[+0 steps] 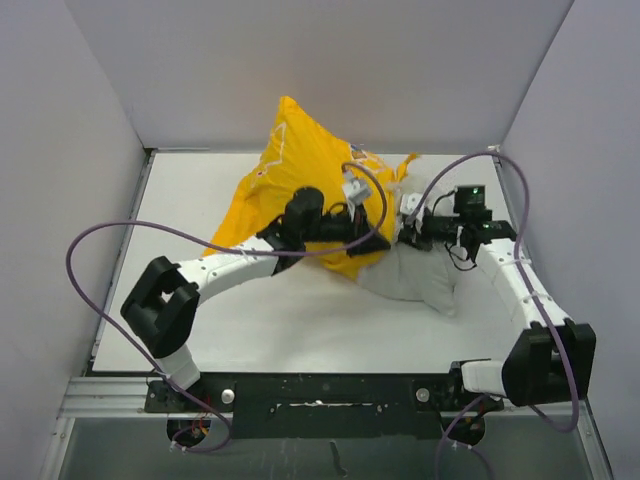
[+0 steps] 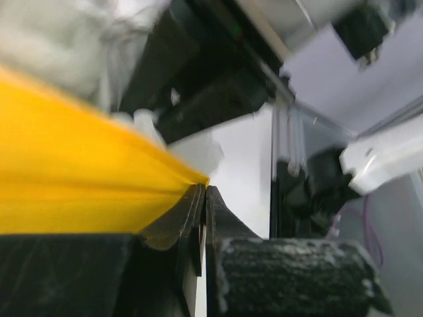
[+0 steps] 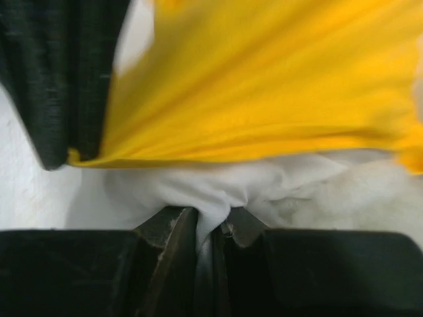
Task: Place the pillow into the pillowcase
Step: Stuff the pillow into the pillowcase.
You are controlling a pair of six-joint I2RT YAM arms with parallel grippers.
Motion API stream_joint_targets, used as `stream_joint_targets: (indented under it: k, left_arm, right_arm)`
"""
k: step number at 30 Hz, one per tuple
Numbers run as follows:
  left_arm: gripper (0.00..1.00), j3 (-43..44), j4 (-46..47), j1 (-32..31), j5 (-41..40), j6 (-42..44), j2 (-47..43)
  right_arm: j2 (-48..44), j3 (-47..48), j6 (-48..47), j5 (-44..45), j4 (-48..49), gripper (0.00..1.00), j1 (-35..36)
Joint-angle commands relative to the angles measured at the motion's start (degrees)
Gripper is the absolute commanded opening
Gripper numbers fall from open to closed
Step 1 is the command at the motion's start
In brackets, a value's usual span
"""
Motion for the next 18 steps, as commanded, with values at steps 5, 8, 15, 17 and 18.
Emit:
stream_joint_targets:
  k: [5,8,15,17,18]
  left_arm:
    - [0.00,-26.90,25.46,-6.93,-4.82,-4.83,2.38]
    - [0.00,-30.17,28.73,-6.89,-6.64,-5.70,2.08]
    - [0.00,-32.44,28.70,-4.66,-8.57,-5.63,-2.34]
    - [0.00,-33.20,28.63,-4.41,-8.80,-5.50,-3.88]
    - [0.00,-34.07,28.57,-4.40,-8.89,-5.41,-4.57]
  right_arm:
    - [5.83,-8.63,-25.76,-1.24,-29.15,0.20,1.43]
    - [3.53,-7.31,-30.01,-3.53,-38.23,0.36,0.99]
    - [-0.96,12.35,-38.87,-12.81,-61.61,0.71,-11.45]
    - [1.10,20.03,-39.94,-14.12,-65.83,0.75,-16.10]
    - [2.25,23.16,-39.42,-14.74,-66.49,0.78,-17.95]
